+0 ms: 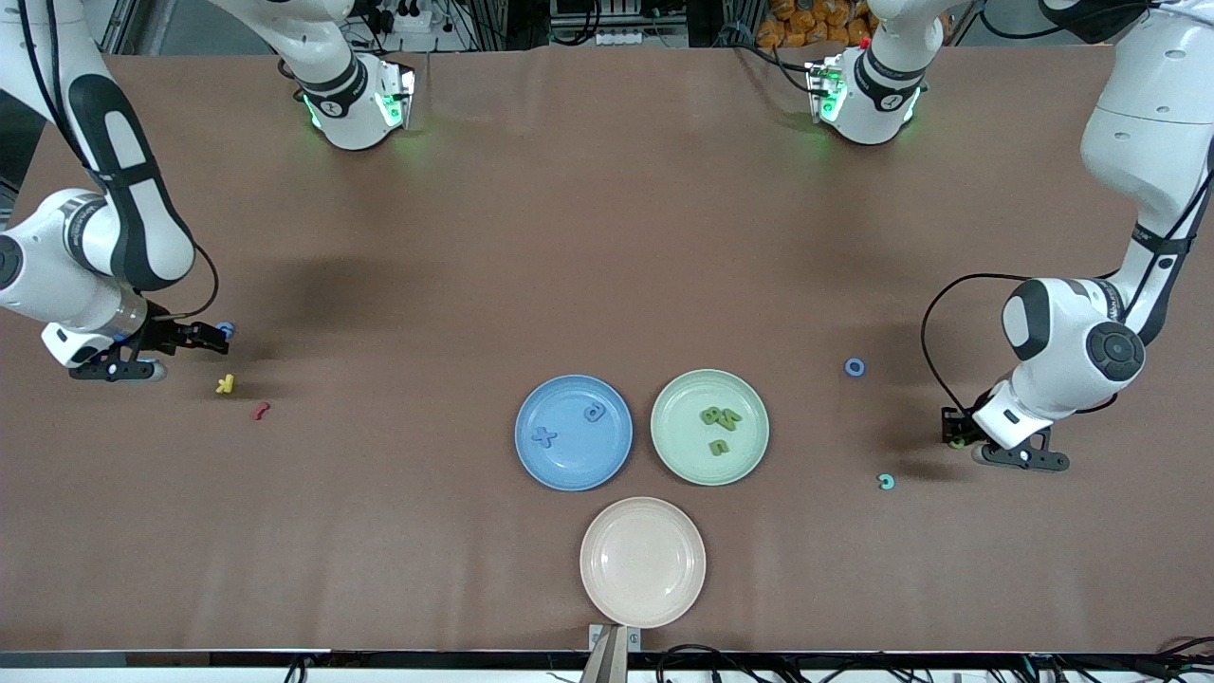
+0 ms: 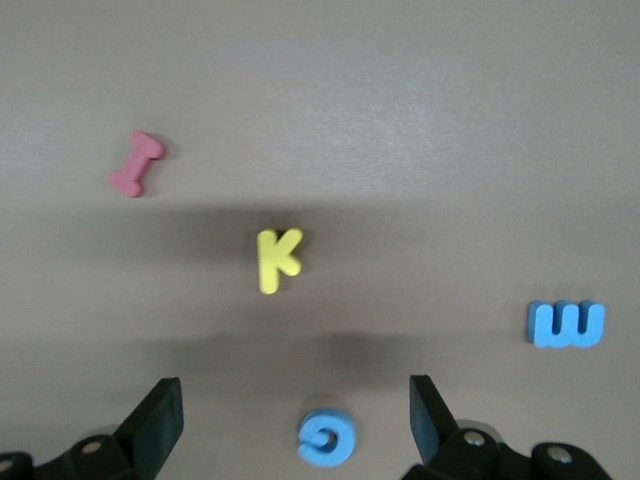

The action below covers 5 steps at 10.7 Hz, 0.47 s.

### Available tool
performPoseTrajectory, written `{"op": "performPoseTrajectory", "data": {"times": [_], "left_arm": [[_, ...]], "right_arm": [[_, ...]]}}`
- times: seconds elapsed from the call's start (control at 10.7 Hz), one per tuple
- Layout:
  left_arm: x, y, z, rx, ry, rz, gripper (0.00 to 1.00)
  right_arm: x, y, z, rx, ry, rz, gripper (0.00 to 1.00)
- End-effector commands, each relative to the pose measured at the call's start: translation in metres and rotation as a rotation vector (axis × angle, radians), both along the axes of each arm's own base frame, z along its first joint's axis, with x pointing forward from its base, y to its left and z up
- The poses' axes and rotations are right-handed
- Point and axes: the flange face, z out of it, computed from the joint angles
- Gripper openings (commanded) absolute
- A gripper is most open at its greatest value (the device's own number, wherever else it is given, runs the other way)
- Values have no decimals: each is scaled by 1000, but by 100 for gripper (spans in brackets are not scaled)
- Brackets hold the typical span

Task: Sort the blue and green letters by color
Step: 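Grasp the green p with the left gripper while the right gripper reaches the G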

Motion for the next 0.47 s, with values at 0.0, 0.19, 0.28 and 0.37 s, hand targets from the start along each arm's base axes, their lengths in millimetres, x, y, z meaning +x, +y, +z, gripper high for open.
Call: {"op": "performPoseTrajectory", "data": {"times": [0.0,0.19,0.28,0.37], "left_arm": [[6,-12,8,6,-24,-29,16],[13,-33,22,2,-12,-18,15],[14,-53,30,1,-6,0,15],[13,-71,36,-1,0,26,15]], "right_arm": [[-9,-2,-29,-19,6,34,100],[-20,-7,-37,-12,24,37,100],[-25,-7,-38,-10,28,35,100],[-32,-8,-40,-6,34,29,100]]}}
